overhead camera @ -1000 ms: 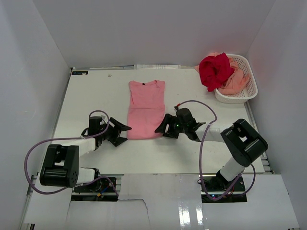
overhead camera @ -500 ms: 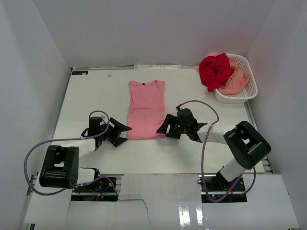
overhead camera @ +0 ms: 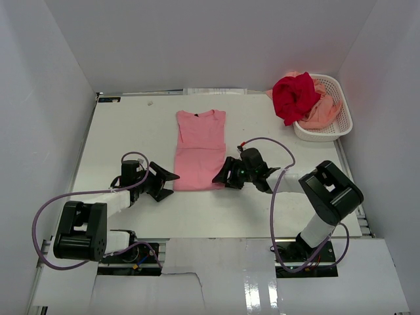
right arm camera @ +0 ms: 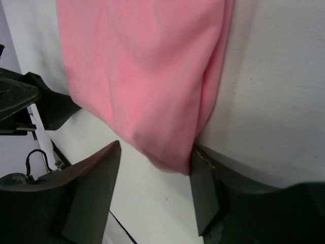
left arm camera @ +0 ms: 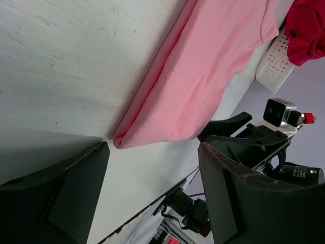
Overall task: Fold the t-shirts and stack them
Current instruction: Grab one side of the 2/3 rectangular tshirt with both arms, then fold the long partially folded tshirt into a neat square
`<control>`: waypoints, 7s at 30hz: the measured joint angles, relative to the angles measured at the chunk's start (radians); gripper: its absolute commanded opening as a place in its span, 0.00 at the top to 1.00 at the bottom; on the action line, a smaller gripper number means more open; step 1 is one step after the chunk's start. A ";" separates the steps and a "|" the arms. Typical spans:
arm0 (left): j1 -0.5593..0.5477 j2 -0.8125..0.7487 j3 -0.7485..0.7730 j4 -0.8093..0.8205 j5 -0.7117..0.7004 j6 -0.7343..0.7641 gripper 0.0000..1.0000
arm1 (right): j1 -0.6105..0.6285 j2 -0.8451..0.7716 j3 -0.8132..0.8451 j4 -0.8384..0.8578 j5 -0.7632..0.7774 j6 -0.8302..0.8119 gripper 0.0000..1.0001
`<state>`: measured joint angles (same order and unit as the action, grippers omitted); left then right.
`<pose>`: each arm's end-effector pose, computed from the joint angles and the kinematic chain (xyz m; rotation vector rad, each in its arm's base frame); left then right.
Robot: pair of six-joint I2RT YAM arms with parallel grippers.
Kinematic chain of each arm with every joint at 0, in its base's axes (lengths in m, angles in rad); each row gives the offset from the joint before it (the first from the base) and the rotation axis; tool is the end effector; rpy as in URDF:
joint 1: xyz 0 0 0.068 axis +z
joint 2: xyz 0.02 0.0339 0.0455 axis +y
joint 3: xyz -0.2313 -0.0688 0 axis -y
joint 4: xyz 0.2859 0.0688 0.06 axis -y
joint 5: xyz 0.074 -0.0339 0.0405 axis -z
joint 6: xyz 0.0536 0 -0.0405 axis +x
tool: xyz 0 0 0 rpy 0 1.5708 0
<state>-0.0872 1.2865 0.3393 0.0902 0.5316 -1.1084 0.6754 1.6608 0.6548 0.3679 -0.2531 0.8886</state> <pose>0.2462 -0.0488 0.0476 -1.0451 2.4083 -1.1359 0.2613 0.2266 0.0595 0.1037 2.4316 1.0808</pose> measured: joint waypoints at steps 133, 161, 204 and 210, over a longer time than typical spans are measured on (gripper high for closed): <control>-0.048 -0.008 0.335 -0.470 0.108 0.165 1.00 | -0.075 -0.221 0.237 -0.614 -0.223 -0.247 0.92; -0.007 0.321 0.848 -0.541 0.106 0.201 1.00 | -0.200 0.085 0.734 -0.787 -0.295 -0.403 0.92; 0.034 0.602 1.257 -0.557 0.156 0.193 1.00 | -0.281 0.316 1.143 -0.920 -0.377 -0.435 0.92; 0.035 0.640 1.311 -0.558 0.162 0.191 1.00 | -0.294 0.359 1.184 -0.921 -0.381 -0.440 0.92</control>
<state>-0.0521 1.9270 1.6505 -0.4679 0.6933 -0.9173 0.3813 2.0193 1.8385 -0.5533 -0.6342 0.4484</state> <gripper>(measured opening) 0.017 0.080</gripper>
